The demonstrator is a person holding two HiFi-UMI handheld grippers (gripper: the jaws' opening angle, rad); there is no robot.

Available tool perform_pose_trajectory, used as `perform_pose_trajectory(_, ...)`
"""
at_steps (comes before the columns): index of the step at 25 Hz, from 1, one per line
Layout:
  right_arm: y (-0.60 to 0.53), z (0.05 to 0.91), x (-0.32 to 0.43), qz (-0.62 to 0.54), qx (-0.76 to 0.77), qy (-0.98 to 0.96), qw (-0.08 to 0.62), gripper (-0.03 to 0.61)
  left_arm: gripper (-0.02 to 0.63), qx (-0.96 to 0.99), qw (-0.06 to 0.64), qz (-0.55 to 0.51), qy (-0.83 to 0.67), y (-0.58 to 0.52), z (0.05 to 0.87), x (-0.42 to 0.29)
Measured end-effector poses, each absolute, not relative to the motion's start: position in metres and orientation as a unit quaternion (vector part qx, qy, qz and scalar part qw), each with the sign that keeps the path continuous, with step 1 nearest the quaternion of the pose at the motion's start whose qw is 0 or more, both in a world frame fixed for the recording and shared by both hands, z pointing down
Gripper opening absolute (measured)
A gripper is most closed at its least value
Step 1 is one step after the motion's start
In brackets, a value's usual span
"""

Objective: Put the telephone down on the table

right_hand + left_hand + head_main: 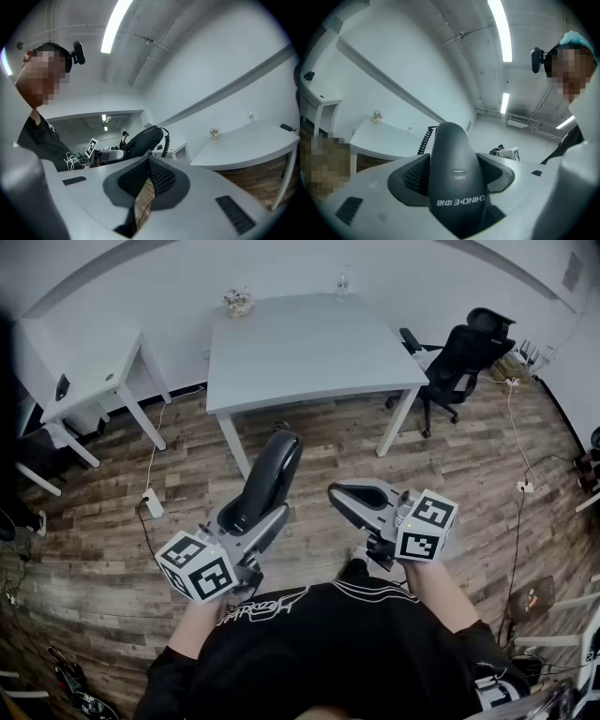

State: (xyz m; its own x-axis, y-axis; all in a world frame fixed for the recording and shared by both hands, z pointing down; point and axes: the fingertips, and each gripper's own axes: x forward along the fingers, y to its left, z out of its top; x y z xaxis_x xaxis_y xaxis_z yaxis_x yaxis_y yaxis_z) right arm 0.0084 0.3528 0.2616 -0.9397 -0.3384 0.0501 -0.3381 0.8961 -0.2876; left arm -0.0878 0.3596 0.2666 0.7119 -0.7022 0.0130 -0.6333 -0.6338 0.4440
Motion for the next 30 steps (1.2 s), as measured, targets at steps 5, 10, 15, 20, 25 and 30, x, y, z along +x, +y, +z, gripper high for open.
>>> perform_pose_trajectory(5, 0.343, 0.265, 0.016, -0.151, -0.172, 0.973, 0.001, 0.038, 0.296, 0.901, 0.215, -0.078, -0.369, 0.35, 0.272, -0.08)
perform_pose_trajectory(10, 0.325, 0.268, 0.029, -0.168, -0.173, 0.971, 0.01, 0.038, 0.296, 0.899, 0.222, -0.076, -0.37, 0.333, 0.274, -0.067)
perform_pose_trajectory(15, 0.291, 0.276, 0.046, -0.184, -0.189, 0.965, 0.02, 0.038, 0.296, 0.893, 0.236, -0.074, -0.376, 0.306, 0.282, -0.054)
perform_pose_trajectory(20, 0.254, 0.288, 0.063, -0.197, -0.186, 0.963, 0.015, 0.038, 0.296, 0.885, 0.253, -0.071, -0.384, 0.268, 0.293, -0.039)
perform_pose_trajectory(25, 0.201, 0.297, 0.084, -0.226, -0.174, 0.958, 0.023, 0.04, 0.296, 0.878, 0.268, -0.07, -0.391, 0.217, 0.305, -0.017)
perform_pose_trajectory(30, 0.143, 0.308, 0.106, -0.244, -0.158, 0.957, 0.019, 0.038, 0.296, 0.867, 0.282, -0.074, -0.404, 0.162, 0.315, 0.007)
